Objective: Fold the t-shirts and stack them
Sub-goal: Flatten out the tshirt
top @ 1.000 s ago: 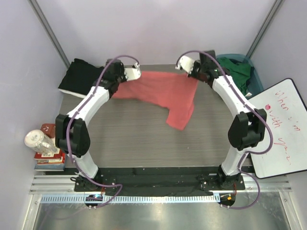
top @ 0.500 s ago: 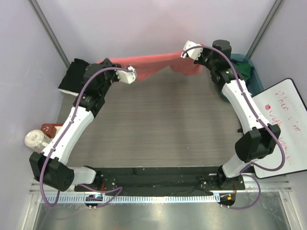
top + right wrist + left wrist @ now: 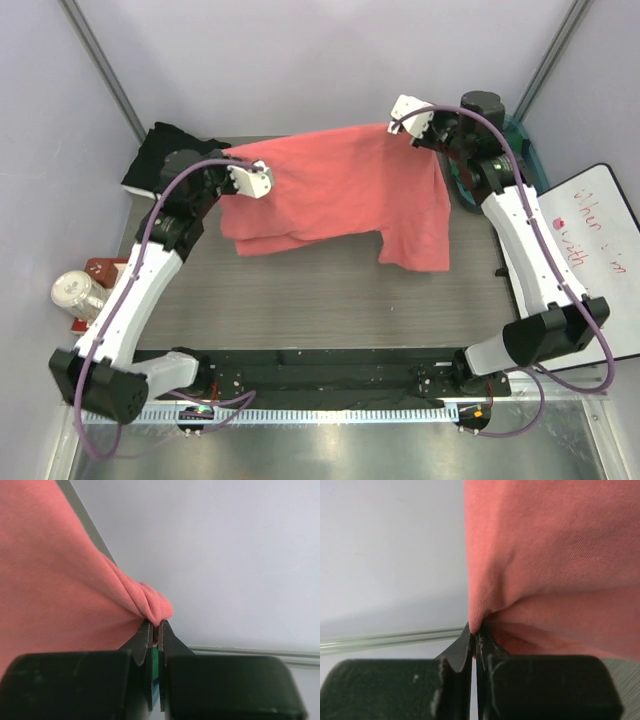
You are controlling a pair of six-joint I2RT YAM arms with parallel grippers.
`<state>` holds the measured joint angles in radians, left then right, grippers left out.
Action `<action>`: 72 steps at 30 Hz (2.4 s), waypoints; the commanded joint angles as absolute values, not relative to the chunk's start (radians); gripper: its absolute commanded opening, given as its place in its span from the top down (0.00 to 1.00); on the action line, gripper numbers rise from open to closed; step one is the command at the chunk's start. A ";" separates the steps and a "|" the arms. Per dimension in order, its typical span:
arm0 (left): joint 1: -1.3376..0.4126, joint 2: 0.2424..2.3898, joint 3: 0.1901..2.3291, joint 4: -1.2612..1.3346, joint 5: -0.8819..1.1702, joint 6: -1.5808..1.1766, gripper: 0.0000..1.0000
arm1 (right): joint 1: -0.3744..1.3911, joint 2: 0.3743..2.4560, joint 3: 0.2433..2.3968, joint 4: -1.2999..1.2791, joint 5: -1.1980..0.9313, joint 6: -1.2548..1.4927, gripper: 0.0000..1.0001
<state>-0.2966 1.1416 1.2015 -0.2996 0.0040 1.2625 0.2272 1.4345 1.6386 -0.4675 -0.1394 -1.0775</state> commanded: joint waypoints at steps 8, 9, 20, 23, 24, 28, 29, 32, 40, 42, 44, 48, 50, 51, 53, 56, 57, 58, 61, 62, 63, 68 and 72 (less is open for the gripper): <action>-0.232 1.569 1.072 0.045 -0.299 1.448 1.00 | 0.222 1.742 1.493 -0.235 0.153 -1.054 0.50; -0.230 1.592 1.071 0.084 -0.319 1.468 0.99 | 0.218 1.749 1.496 -0.232 0.164 -1.042 0.45; -0.230 1.603 1.154 0.023 -0.296 1.396 0.12 | 0.201 1.465 1.241 -0.483 -0.063 -1.144 0.30; -0.232 1.543 1.109 0.002 -0.220 1.408 0.10 | 0.201 1.440 1.174 -0.570 -0.135 -1.100 0.31; -0.232 1.525 1.106 -0.076 -0.192 1.408 0.10 | 0.201 1.436 1.166 -0.603 -0.159 -1.089 0.32; -0.232 1.468 1.109 -0.319 -0.056 1.388 0.09 | 0.212 1.396 1.082 -0.693 -0.253 -1.077 0.32; -0.232 1.457 1.103 -0.354 -0.037 1.397 0.09 | 0.218 1.388 1.065 -0.698 -0.258 -1.091 0.31; -0.232 1.431 1.048 -0.458 -0.003 1.443 0.10 | 0.261 1.367 1.019 -0.744 -0.265 -1.147 0.31; -0.232 1.425 0.921 -0.549 0.034 1.476 0.12 | 0.342 1.396 1.015 -0.893 -0.294 -1.226 0.29; -0.232 1.442 0.913 -0.522 0.009 1.453 0.14 | 0.365 1.408 1.014 -0.902 -0.293 -1.224 0.29; -0.232 1.469 0.916 -0.488 -0.001 1.428 0.14 | 0.379 1.431 1.012 -0.905 -0.294 -1.223 0.29; -0.222 1.508 0.928 -0.394 -0.063 1.393 0.16 | 0.394 1.465 0.997 -0.905 -0.293 -1.209 0.28; -0.212 1.531 0.933 -0.324 -0.072 1.391 0.16 | 0.397 1.480 0.989 -0.904 -0.291 -1.209 0.28; -0.201 1.542 0.945 -0.312 -0.078 1.390 0.15 | 0.397 1.486 0.980 -0.902 -0.291 -1.209 0.28; -0.190 1.577 0.981 -0.308 -0.075 1.382 0.16 | 0.399 1.496 0.967 -0.896 -0.291 -1.207 0.28; -0.178 1.617 1.025 -0.333 -0.051 1.358 0.18 | 0.400 1.503 0.953 -0.888 -0.295 -1.206 0.29; -0.173 1.623 1.029 -0.348 -0.045 1.356 0.18 | 0.405 1.506 0.951 -0.887 -0.296 -1.204 0.29; -0.172 1.628 1.034 -0.363 -0.031 1.358 0.18 | 0.405 1.508 0.948 -0.887 -0.295 -1.203 0.30; -0.166 1.635 1.045 -0.432 -0.014 1.385 0.21 | 0.407 1.511 0.942 -0.887 -0.291 -1.201 0.30; -0.160 1.634 1.045 -0.454 -0.012 1.403 0.22 | 0.407 1.511 0.942 -0.887 -0.288 -1.201 0.30; -0.155 1.628 1.045 -0.468 -0.008 1.411 0.22 | 0.407 1.509 0.942 -0.887 -0.285 -1.200 0.30; -0.115 1.626 1.017 -0.482 -0.003 1.454 0.26 | 0.407 1.500 0.934 -0.871 -0.287 -1.177 0.31; -0.103 1.655 1.011 -0.454 -0.003 1.457 0.27 | 0.408 1.502 0.937 -0.865 -0.285 -1.161 0.31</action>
<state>-0.1200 1.6356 1.0168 -0.4576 -0.0235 1.4273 0.4023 1.5082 0.9348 -0.8791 -0.2760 -1.1873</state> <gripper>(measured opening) 0.737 0.692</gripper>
